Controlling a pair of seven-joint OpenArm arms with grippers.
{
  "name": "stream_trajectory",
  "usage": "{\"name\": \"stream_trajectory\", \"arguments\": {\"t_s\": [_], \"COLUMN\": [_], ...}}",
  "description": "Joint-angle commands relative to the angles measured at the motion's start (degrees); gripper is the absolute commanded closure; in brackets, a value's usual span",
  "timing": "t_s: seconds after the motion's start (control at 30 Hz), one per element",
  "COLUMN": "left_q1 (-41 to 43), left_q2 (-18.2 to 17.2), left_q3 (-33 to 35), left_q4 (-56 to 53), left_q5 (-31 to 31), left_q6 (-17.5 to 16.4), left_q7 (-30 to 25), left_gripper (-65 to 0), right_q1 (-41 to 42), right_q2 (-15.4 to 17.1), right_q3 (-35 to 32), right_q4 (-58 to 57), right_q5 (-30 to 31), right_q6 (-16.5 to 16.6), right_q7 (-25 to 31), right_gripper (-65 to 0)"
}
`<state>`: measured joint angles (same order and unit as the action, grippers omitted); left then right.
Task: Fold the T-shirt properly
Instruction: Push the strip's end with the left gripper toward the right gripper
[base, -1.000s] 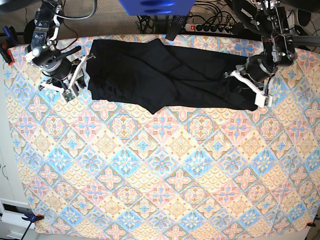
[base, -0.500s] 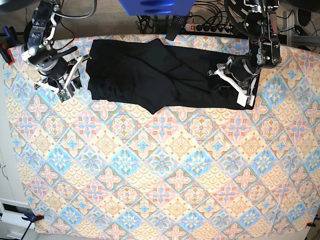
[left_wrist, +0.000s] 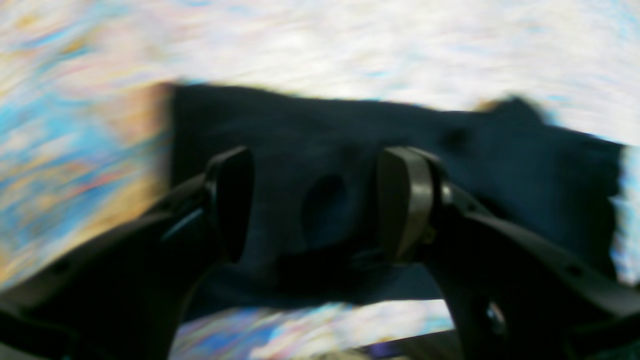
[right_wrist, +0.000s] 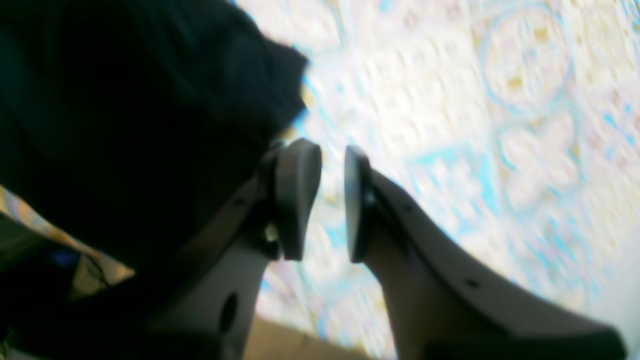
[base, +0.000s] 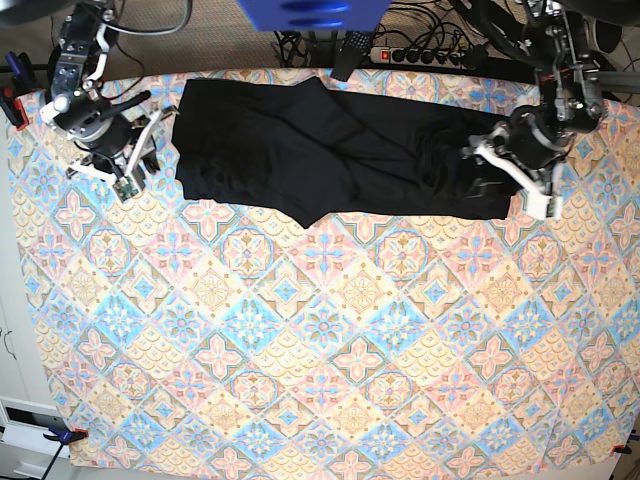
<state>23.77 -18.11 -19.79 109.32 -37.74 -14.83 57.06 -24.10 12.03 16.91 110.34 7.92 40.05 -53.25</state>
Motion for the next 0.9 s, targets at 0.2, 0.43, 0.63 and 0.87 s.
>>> {"name": "stream_trajectory", "arguments": {"t_s": [0.2,0.43,0.63,0.87], "left_q1": [-4.30,-10.54,-12.12,-9.92], "left_q2": [-3.39,-3.47,-2.07,-2.16], "left_q3": [2.34,15.35,19.75,9.11], "left_q4": [-9.76,-21.63,-22.15,-19.34], "left_q5": [-1.17,-1.17,-1.25,-1.34], "left_q6": [-0.33,-0.33,-0.33,-0.33], "left_q7": [-0.84,-1.01,-1.10,-1.10], "left_gripper": [-38.3,-38.3,-38.3,-38.3], "right_q1": [-0.03,-0.12,-0.21,-0.30], "right_q2": [0.32,0.32,0.32,0.32], "right_q3": [0.28,0.28,0.28,0.10], "right_q4": [0.82,0.82,0.91,0.82], "right_q5": [0.82,0.82,0.82,1.09], "right_q6": [-0.05,-0.05,-0.05,-0.05], "right_q7": [-2.17,-2.26,-2.26,-3.58], "right_gripper": [-24.3,-24.3,-24.3,-24.7]}}
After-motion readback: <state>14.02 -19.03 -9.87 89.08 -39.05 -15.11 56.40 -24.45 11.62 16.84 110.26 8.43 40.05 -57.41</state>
